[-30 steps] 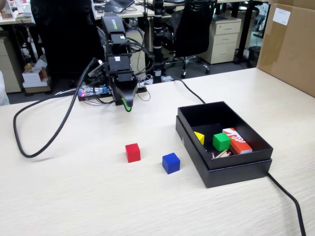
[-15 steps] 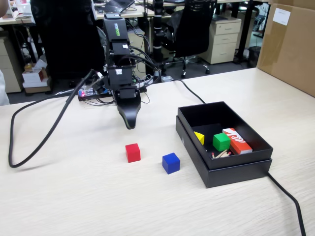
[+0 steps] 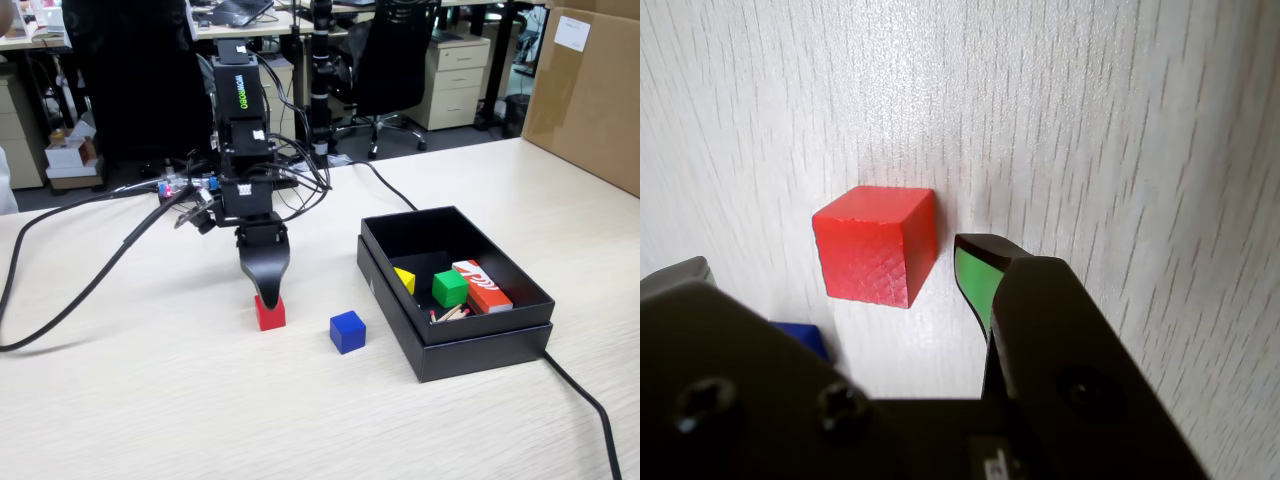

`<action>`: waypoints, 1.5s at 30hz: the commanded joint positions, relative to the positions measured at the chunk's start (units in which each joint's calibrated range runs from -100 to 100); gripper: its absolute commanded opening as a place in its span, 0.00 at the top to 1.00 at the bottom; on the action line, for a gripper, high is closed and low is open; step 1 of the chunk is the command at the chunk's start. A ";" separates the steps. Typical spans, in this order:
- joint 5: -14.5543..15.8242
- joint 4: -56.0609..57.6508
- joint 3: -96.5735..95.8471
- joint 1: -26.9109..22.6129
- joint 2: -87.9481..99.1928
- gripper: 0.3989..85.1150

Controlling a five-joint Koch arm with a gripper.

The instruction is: Put the red cube on top of the blue cube

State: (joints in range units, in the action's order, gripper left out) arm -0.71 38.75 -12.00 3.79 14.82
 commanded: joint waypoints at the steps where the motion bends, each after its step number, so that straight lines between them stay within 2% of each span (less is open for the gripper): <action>1: -0.10 0.51 4.21 -0.20 -0.08 0.44; 18: -0.24 0.43 4.57 0.15 -4.67 0.45; 22: -0.88 0.94 4.66 0.20 -5.47 0.51; 28: -1.66 4.05 4.66 0.20 -6.39 0.52; 31: -1.71 4.23 4.66 0.20 -6.50 0.59; 37: -1.81 4.83 4.48 0.29 -6.50 0.59; 38: -1.76 4.83 4.57 0.34 -6.50 0.67; 40: -1.61 4.83 4.75 0.39 -6.50 0.73; 42: -1.51 4.83 4.66 0.39 -6.39 0.73; 45: -1.32 4.83 5.11 0.39 -5.81 0.85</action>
State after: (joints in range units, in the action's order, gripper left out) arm -2.08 41.62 -9.27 4.18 8.22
